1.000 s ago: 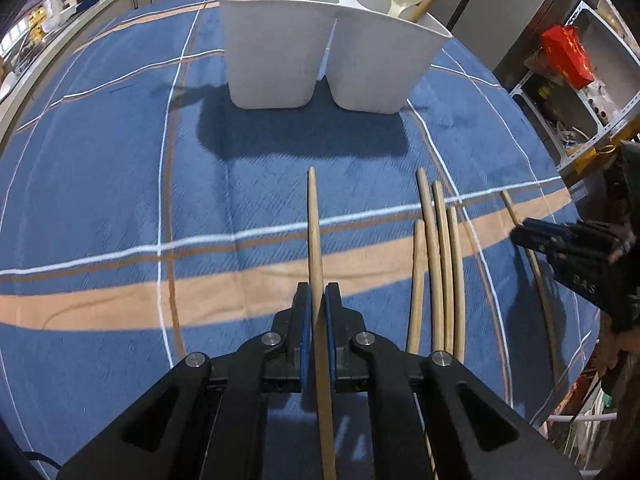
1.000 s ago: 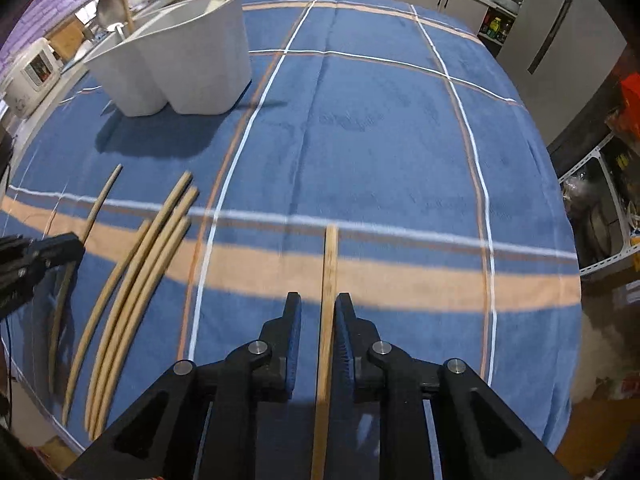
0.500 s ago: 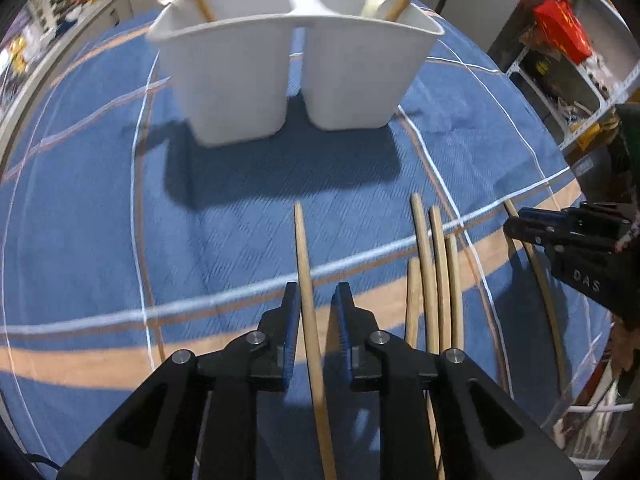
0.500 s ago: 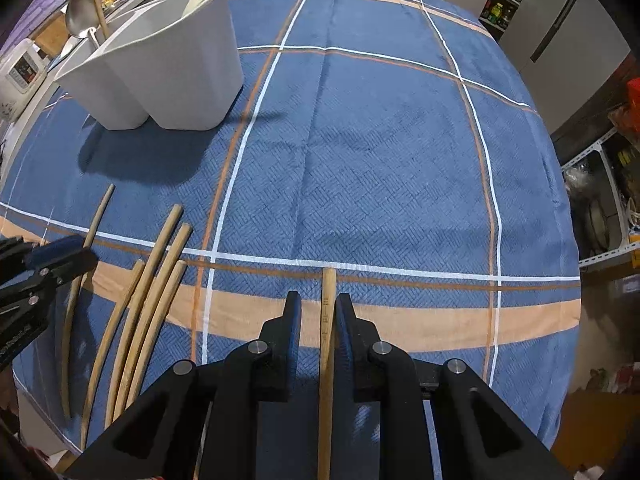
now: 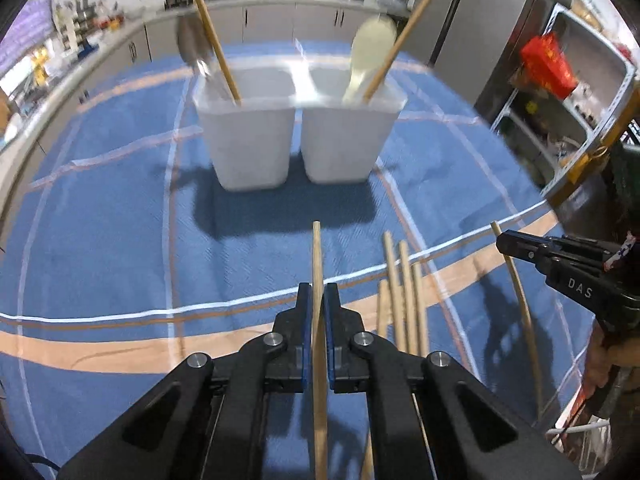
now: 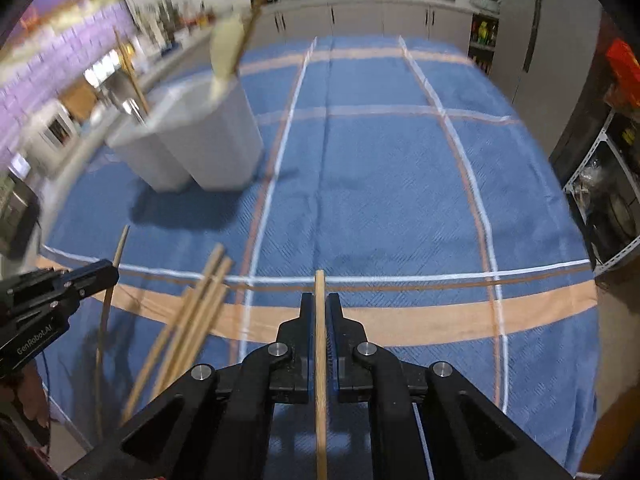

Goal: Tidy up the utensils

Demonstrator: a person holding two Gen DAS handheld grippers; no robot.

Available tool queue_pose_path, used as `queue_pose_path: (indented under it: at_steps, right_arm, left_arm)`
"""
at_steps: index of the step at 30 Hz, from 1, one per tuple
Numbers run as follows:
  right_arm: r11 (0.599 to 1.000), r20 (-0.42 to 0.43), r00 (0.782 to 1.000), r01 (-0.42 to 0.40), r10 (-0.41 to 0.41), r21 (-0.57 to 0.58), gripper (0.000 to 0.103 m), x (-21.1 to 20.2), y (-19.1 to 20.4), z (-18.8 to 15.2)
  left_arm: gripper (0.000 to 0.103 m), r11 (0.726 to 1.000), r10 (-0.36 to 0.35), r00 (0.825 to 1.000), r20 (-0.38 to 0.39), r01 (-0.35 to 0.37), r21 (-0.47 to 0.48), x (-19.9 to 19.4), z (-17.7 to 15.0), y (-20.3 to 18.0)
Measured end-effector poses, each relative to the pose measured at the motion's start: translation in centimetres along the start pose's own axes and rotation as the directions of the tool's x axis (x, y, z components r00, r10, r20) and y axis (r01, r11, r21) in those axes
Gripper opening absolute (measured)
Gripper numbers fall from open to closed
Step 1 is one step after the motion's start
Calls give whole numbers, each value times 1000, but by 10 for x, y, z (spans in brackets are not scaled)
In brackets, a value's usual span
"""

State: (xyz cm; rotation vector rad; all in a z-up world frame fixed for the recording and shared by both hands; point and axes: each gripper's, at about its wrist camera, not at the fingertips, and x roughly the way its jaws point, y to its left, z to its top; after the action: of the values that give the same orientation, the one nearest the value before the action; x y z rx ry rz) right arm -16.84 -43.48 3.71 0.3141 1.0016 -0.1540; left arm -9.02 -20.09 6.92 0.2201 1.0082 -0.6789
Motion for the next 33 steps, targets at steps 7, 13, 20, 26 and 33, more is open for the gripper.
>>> queue_pose_path:
  at_steps: [7,13,20,26,33]
  right_arm:
    - [998,189,980,-65,61,13,5,-59,11,-21]
    - [996,300,951,-85,81,0,5,-100,16,-35]
    - [994,396,912,-108,110,-27,5,-144,26,-52]
    - [991,440,888,-128,134,-44,5,-166,34,-56]
    - [989,494,857,-137,148,-58,5,-182,47,-41]
  left_arm:
    - [5,1000,3,986,164,-1,-12,-67,-10,-7]
    - [5,999,-1,968,252,15,-52,-107,-28,-7]
    - [5,997,14,943,333,11,-72,-145,-47,-13]
    - [5,998,12,927,375,9,-54,-167,-53,-17]
    - [5,999,-4,901,434,25,-43,-192,-44,-13]
